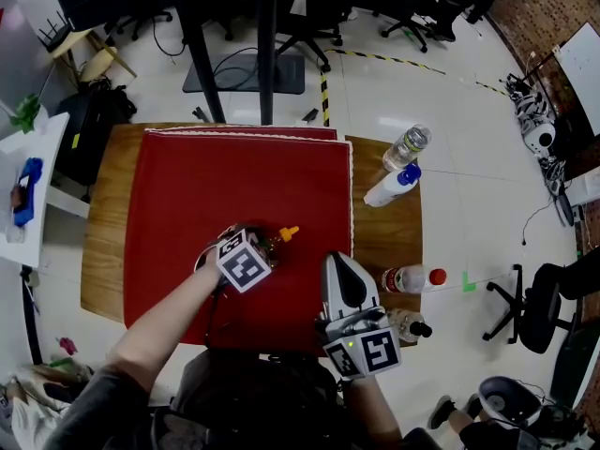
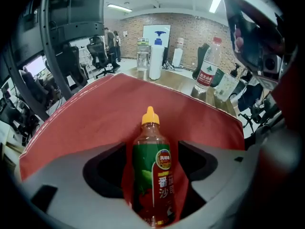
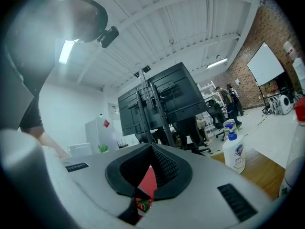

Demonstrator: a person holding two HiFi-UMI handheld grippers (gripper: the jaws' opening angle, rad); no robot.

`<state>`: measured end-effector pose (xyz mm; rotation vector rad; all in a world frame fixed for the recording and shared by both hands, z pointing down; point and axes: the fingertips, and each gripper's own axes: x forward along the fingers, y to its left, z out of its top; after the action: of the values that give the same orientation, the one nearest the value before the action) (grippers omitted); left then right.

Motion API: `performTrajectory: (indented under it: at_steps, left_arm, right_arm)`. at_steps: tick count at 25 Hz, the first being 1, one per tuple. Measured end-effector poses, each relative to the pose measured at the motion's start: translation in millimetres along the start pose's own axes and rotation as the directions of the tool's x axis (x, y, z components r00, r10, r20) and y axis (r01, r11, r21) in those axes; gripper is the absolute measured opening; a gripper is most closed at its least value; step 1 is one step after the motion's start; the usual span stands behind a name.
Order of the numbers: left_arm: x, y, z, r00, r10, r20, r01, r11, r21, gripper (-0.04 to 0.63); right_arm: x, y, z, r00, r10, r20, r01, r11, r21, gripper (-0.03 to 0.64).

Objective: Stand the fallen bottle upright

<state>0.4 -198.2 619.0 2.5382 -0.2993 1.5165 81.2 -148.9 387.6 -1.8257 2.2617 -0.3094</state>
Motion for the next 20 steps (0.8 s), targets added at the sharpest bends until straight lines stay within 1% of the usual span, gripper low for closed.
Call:
performTrajectory:
  at_steps: [4,7,11,13,16,20]
  left_arm:
    - [8.0,1.4,3.2,1.0,-0.003,-0.012,0.003,1.0,0.008,0.37]
    - [13.2,0.5,3.0,0.999,-0.012,-0.036,0.013,1.0,0.019,0.37]
    - [21.9,-0.5,-4.2,0.994,-0.018,-0.105,0.021,0.999,0.035,0.37]
    - [25.2,0.2,-8.0,0.992,-0.02,-0.128,0.024,0.999,0.029,0.37]
    - [27.1,0.6,-8.3,0.991,-0.022,-0.131,0.025,1.0,0.018,0.37]
    - [29.4,-0.1,-8.2,0.99,-0.019,-0.138,0.023,0.999,0.031,0.37]
  right_arm:
    - [0.7,-5.0,0.1,1.0,-0.006,0.001,0.006,1.0,0.004,0.02]
    - [1.1,-8.4,-0.2,1.0,-0.013,0.003,0.013,1.0,0.006,0.02]
    - [-0.3,-11.7,-0.5,1.0,-0.021,0.004,0.021,1.0,0.008,0.02]
    - [-1.3,-12.9,-0.4,1.0,-0.025,0.004,0.025,1.0,0.01,0.02]
    - [-2.7,-15.2,-1.2,1.0,-0.029,0.003,0.029,1.0,0.011,0.02]
    - [-4.0,-16.3,-3.9,0.999,-0.032,-0.002,0.032,0.999,0.013,0.02]
